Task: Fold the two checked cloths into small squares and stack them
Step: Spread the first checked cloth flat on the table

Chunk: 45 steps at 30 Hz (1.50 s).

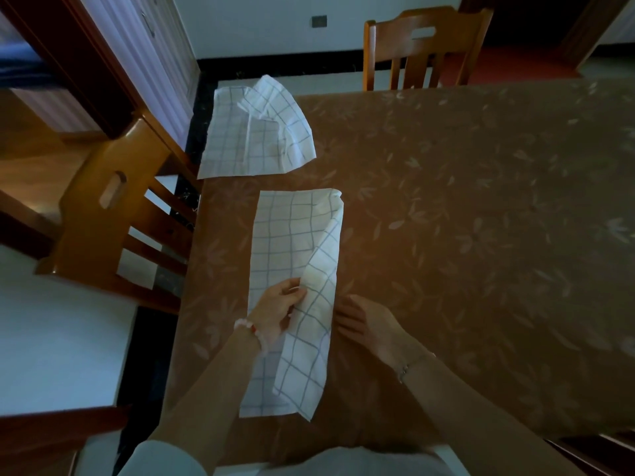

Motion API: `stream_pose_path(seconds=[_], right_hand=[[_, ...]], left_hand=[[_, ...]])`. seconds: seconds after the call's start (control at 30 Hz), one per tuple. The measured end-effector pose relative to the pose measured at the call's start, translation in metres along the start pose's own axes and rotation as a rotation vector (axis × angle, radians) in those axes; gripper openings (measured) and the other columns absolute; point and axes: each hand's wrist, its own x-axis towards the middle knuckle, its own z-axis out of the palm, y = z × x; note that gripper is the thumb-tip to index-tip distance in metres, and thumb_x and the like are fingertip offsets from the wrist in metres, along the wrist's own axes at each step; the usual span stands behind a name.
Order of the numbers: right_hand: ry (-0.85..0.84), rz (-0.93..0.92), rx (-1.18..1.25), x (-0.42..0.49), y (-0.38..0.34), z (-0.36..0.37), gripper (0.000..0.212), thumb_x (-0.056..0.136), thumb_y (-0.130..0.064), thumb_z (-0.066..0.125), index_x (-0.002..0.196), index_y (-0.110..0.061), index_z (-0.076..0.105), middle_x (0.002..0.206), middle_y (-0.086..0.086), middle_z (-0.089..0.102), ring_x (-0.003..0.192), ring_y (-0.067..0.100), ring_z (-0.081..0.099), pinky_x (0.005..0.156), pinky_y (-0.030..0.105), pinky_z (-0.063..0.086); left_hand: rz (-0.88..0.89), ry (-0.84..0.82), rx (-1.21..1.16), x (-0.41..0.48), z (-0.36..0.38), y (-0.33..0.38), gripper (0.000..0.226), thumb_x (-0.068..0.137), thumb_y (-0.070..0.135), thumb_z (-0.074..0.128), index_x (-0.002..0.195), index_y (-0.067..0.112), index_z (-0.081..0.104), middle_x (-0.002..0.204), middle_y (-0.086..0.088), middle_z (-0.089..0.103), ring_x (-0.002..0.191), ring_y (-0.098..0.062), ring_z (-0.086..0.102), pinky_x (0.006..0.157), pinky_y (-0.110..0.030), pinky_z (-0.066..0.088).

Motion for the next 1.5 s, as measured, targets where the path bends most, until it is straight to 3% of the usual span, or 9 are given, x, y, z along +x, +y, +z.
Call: stream_pose_path(seconds=[0.2, 0.4, 0.6, 0.77, 0.87, 0.97, 1.2, 1.4, 1.5], right_hand=[[-0.064, 0.136, 0.112, 0.012, -0.003, 0.016, 0.041, 0.095, -0.030, 0.048, 0.129, -0.007, 0.050, 0.129, 0.014, 0.055, 0.116, 0.030, 0.053, 0.096, 0.043, 0.046], [-0.065, 0.025, 0.102, 0.010, -0.010, 0.020, 0.021, 0.089, -0.005, 0.057, 0.109, -0.008, 0.061, 0.104, 0.012, 0.066, 0.096, 0.025, 0.062, 0.077, 0.035, 0.053], [0.051, -0.156, -0.132, 0.012, -0.014, 0.011, 0.027, 0.084, 0.001, 0.063, 0.110, -0.003, 0.062, 0.099, 0.011, 0.068, 0.084, 0.020, 0.066, 0.074, 0.029, 0.056], [0.140, -0.250, -0.302, 0.014, -0.020, -0.003, 0.026, 0.083, 0.000, 0.064, 0.109, -0.004, 0.064, 0.096, 0.009, 0.069, 0.086, 0.021, 0.067, 0.080, 0.033, 0.056], [0.234, -0.310, -0.421, 0.014, -0.026, -0.017, 0.030, 0.080, -0.002, 0.069, 0.109, -0.003, 0.064, 0.090, 0.006, 0.067, 0.086, 0.023, 0.065, 0.086, 0.036, 0.054], [0.365, -0.400, -0.532, 0.010, -0.038, -0.034, 0.029, 0.077, -0.004, 0.072, 0.106, -0.005, 0.067, 0.082, -0.001, 0.063, 0.079, 0.016, 0.060, 0.077, 0.028, 0.052], [0.558, -0.574, -0.833, -0.009, -0.058, -0.071, 0.021, 0.078, -0.012, 0.072, 0.098, -0.019, 0.070, 0.079, -0.012, 0.064, 0.079, 0.008, 0.060, 0.064, 0.014, 0.040], [0.678, -0.721, -1.156, -0.016, -0.034, -0.078, 0.043, 0.086, -0.019, 0.064, 0.126, -0.014, 0.051, 0.117, 0.003, 0.054, 0.111, 0.023, 0.047, 0.090, 0.032, 0.046], [0.569, -0.857, -1.413, -0.021, -0.019, -0.078, 0.045, 0.092, -0.022, 0.050, 0.136, -0.016, 0.042, 0.140, 0.002, 0.042, 0.131, 0.023, 0.035, 0.108, 0.042, 0.035]], left_hand=[[0.003, 0.028, -0.009, 0.000, -0.012, 0.001, 0.021, 0.092, 0.005, 0.051, 0.111, 0.006, 0.059, 0.093, -0.009, 0.066, 0.079, -0.019, 0.062, 0.057, -0.025, 0.052], [0.062, 0.046, 0.108, -0.003, -0.019, -0.002, 0.013, 0.090, 0.007, 0.056, 0.100, 0.013, 0.063, 0.088, -0.004, 0.067, 0.078, -0.016, 0.065, 0.065, -0.030, 0.056], [0.159, 0.083, 0.285, 0.001, -0.021, -0.005, 0.012, 0.090, 0.010, 0.057, 0.098, 0.017, 0.063, 0.095, -0.006, 0.066, 0.090, -0.021, 0.062, 0.082, -0.033, 0.050], [0.517, 0.154, 1.077, 0.000, -0.046, -0.028, 0.039, 0.095, 0.021, 0.047, 0.134, 0.015, 0.047, 0.139, 0.000, 0.046, 0.131, -0.015, 0.037, 0.108, -0.028, 0.028], [0.400, 0.053, 1.493, 0.001, -0.059, -0.043, 0.064, 0.094, 0.050, 0.038, 0.148, 0.024, 0.016, 0.157, 0.005, 0.006, 0.144, -0.017, 0.003, 0.115, -0.036, 0.007], [0.325, 0.028, 1.615, 0.000, -0.060, -0.046, 0.073, 0.092, 0.058, 0.032, 0.148, 0.028, -0.003, 0.155, 0.008, -0.013, 0.143, -0.015, -0.012, 0.114, -0.038, -0.004], [0.348, -0.027, 1.635, 0.002, -0.059, -0.043, 0.071, 0.093, 0.057, 0.032, 0.147, 0.031, -0.005, 0.155, 0.009, -0.014, 0.143, -0.014, -0.011, 0.115, -0.038, -0.001], [0.348, -0.046, 1.640, 0.002, -0.056, -0.043, 0.072, 0.092, 0.057, 0.034, 0.147, 0.031, -0.003, 0.154, 0.012, -0.017, 0.143, -0.015, -0.013, 0.116, -0.040, -0.001], [0.335, -0.064, 1.635, 0.001, -0.055, -0.042, 0.072, 0.093, 0.056, 0.034, 0.148, 0.029, -0.003, 0.154, 0.010, -0.016, 0.142, -0.015, -0.014, 0.116, -0.042, -0.001]])
